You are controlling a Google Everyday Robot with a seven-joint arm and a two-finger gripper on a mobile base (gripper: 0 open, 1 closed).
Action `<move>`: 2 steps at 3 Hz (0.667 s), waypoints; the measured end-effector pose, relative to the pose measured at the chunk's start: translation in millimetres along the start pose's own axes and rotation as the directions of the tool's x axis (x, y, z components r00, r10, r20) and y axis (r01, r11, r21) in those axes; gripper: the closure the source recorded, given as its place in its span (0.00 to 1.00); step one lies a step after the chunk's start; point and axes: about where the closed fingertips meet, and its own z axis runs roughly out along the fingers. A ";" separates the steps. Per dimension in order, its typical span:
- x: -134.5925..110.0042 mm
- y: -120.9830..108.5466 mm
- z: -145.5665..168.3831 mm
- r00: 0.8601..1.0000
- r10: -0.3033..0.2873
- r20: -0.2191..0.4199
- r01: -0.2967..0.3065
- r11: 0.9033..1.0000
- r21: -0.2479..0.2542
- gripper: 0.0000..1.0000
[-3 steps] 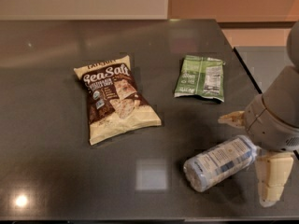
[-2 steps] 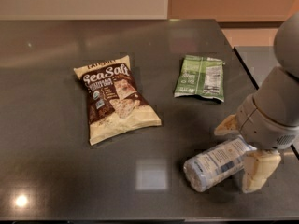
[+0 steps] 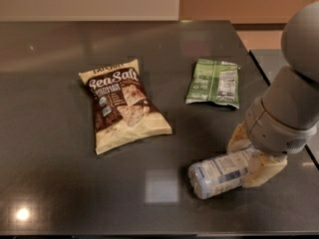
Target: Move blue plastic bottle near brown chip bag
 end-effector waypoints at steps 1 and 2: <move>-16.6 -11.1 -11.1 1.000 0.019 0.003 -0.019 0.999 0.033 0.92; -36.3 -28.5 -18.8 0.997 0.062 0.037 -0.064 0.997 0.054 1.00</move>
Offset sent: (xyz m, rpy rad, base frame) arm 0.0383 0.0614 0.0354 0.0888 -0.0293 -0.1327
